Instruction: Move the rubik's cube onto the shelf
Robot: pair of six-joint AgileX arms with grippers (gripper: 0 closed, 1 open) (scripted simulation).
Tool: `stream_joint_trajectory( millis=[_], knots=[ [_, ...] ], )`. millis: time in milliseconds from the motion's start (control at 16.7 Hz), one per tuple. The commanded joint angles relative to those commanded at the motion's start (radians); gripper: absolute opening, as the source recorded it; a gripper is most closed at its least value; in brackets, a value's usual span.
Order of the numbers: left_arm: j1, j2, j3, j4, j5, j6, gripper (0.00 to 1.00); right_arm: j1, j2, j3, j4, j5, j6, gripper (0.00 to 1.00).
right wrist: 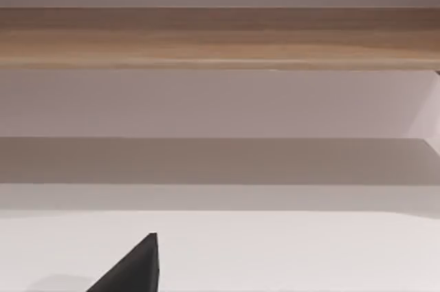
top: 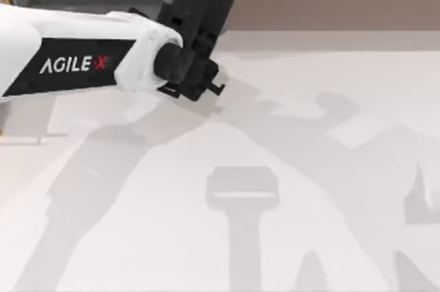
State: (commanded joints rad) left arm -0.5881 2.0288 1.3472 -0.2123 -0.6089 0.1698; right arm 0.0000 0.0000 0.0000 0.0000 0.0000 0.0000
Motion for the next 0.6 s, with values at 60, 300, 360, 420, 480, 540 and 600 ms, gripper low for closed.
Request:
stream_joint_trajectory(
  millis=[60, 300, 360, 420, 480, 540, 600],
  knots=[
    [-0.047, 0.019, -0.030, 0.097, -0.023, 0.004, 0.00, 0.000, 0.000, 0.000, 0.000, 0.000, 0.000, 1.00],
    [-0.189, 0.110, -0.074, 0.502, -0.098, 0.023, 0.00, 0.000, 0.000, 0.000, 0.000, 0.000, 0.000, 1.00],
    [-0.214, 0.135, -0.070, 0.603, -0.113, 0.028, 0.00, 0.000, 0.000, 0.000, 0.000, 0.000, 0.000, 1.00],
    [-0.235, 0.161, -0.061, 0.704, -0.126, 0.034, 0.00, 0.000, 0.000, 0.000, 0.000, 0.000, 0.000, 1.00],
    [-0.250, 0.186, -0.046, 0.801, -0.137, 0.039, 0.00, 0.000, 0.000, 0.000, 0.000, 0.000, 0.000, 1.00],
    [-0.263, 0.212, -0.029, 0.896, -0.147, 0.045, 0.00, 0.000, 0.000, 0.000, 0.000, 0.000, 0.000, 1.00],
    [-0.273, 0.237, -0.010, 0.988, -0.156, 0.050, 0.00, 0.000, 0.000, 0.000, 0.000, 0.000, 0.000, 1.00]
  ],
)
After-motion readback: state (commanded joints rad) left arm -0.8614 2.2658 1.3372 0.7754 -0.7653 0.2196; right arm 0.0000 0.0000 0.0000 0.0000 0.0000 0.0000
